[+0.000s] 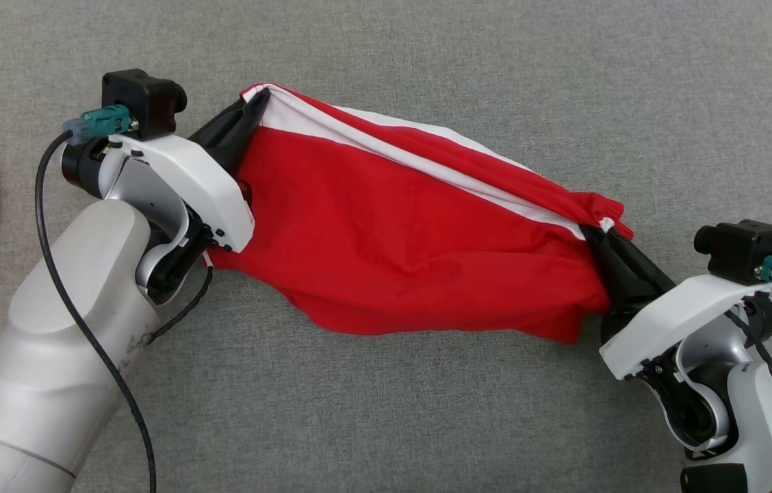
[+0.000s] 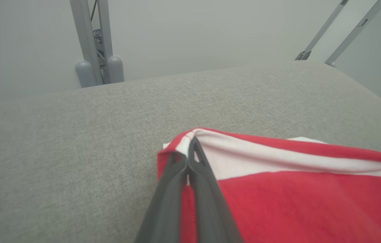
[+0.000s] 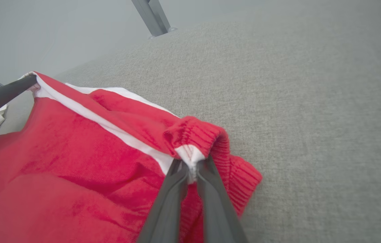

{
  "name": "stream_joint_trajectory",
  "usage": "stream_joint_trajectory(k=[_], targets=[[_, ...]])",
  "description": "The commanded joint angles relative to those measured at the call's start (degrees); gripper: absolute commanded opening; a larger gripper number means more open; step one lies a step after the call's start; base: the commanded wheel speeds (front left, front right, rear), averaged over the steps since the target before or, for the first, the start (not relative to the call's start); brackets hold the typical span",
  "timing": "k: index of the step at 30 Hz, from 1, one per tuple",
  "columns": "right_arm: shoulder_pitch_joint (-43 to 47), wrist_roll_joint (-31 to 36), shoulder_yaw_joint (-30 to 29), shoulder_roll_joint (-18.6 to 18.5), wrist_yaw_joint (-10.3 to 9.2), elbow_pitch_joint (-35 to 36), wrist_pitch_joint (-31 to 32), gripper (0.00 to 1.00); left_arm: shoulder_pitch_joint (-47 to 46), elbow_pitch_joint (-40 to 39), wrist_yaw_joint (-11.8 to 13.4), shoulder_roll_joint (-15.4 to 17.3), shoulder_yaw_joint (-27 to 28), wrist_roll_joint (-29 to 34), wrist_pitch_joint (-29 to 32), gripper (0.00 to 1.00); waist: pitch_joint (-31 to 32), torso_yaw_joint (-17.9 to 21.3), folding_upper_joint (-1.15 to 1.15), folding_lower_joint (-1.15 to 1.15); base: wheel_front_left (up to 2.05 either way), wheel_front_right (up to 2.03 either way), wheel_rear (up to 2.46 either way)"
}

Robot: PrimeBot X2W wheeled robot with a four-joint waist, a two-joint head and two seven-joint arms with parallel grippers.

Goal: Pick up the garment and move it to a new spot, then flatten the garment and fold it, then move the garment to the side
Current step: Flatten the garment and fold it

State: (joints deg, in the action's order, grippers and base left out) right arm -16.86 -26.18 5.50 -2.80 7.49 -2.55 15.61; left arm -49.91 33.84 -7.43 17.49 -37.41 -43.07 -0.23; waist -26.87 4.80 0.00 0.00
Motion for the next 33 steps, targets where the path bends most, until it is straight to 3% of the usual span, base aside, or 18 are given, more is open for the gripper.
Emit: stream_joint_trajectory(k=[1, 2, 3, 7, 9, 10, 11, 12, 13, 14, 24, 33], targets=[[-0.8, -0.4, -0.1, -0.2, 0.01, -0.6, -0.3, 0.12, -1.5, 0.8, 0.0, 0.3, -0.6, -0.8, -0.4, 0.00, -0.3, 0.1, 0.00, 0.00, 0.00, 0.00, 0.00], [-1.1, -0.5, 0.1, -0.2, 0.01, -1.0, -0.5, 0.17, -2.0, 1.3, 0.0, 0.2, -1.1, -1.1, -0.6, 0.00, -0.4, 0.1, 0.00, 0.00, 0.00, 0.00, 0.00], [-1.4, -0.6, 0.2, -0.2, 0.01, -1.2, -0.6, 0.32, -2.4, 1.7, 0.0, 0.2, -1.6, -1.6, -0.9, 0.00, -0.4, 0.1, 0.00, 0.00, 0.00, 0.00, 0.00], [-2.1, -0.9, 0.6, -0.2, 0.01, -2.5, -1.3, 0.49, -3.8, 3.5, 0.0, 0.1, -3.4, -2.8, -1.2, 0.00, -0.4, 0.1, 0.00, 0.00, 0.00, 0.00, 0.00], [-2.2, -1.0, 0.8, -0.2, 0.01, -3.1, -1.6, 0.66, -4.4, 4.7, 0.0, 0.0, -4.2, -3.0, -1.3, 0.00, -0.4, 0.1, 0.00, 0.00, 0.00, 0.00, 0.00], [-2.3, -1.1, 0.9, -0.2, 0.01, -3.4, -1.7, 0.85, -4.6, 5.6, 0.0, -0.1, -4.3, -3.4, -1.0, 0.13, -0.3, 0.1, 0.00, 0.00, 0.00, 0.00, 0.00], [-2.3, -1.1, 1.0, -0.2, 0.01, -3.7, -1.9, 1.00, -4.9, 6.3, 0.0, -0.3, -4.5, -3.6, -0.9, 0.40, -0.3, 0.2, 0.00, 0.00, 0.00, 0.00, 0.00], [-2.4, -1.0, 1.0, -0.2, 0.00, -4.0, -2.0, 1.00, -5.3, 7.0, 0.0, -0.5, -4.7, -3.6, -0.6, 0.53, -0.3, 0.2, 0.00, 0.00, 0.00, 0.00, 0.00], [-2.6, -0.8, 1.0, -0.3, 0.00, -4.3, -2.0, 1.00, -5.6, 7.6, 0.0, -0.8, -5.0, -3.8, -0.6, 0.85, -0.3, 0.2, 0.00, 0.00, 0.00, 0.00, 0.00], [-2.5, -0.7, 1.0, -0.3, 0.00, -4.5, -2.1, 1.00, -5.8, 8.1, 0.0, -1.0, -5.2, -4.0, -0.7, 1.00, -0.2, 0.2, 0.00, 0.00, 0.00, 0.00, 0.00], [0.8, 2.4, -0.8, -0.3, 0.01, -2.1, -2.3, 1.00, -4.1, 8.5, 0.0, -0.8, -8.0, -5.8, -1.4, 1.00, 2.3, -0.1, 0.00, 0.00, 0.00, 0.00, 0.00], [8.7, 4.6, -4.1, -0.2, 0.01, 4.9, 0.6, 1.00, 2.8, 3.8, 0.5, 1.0, -9.3, -7.6, -4.1, 1.00, 6.7, -0.4, 0.00, 0.00, 0.00, 0.00, 0.00]])
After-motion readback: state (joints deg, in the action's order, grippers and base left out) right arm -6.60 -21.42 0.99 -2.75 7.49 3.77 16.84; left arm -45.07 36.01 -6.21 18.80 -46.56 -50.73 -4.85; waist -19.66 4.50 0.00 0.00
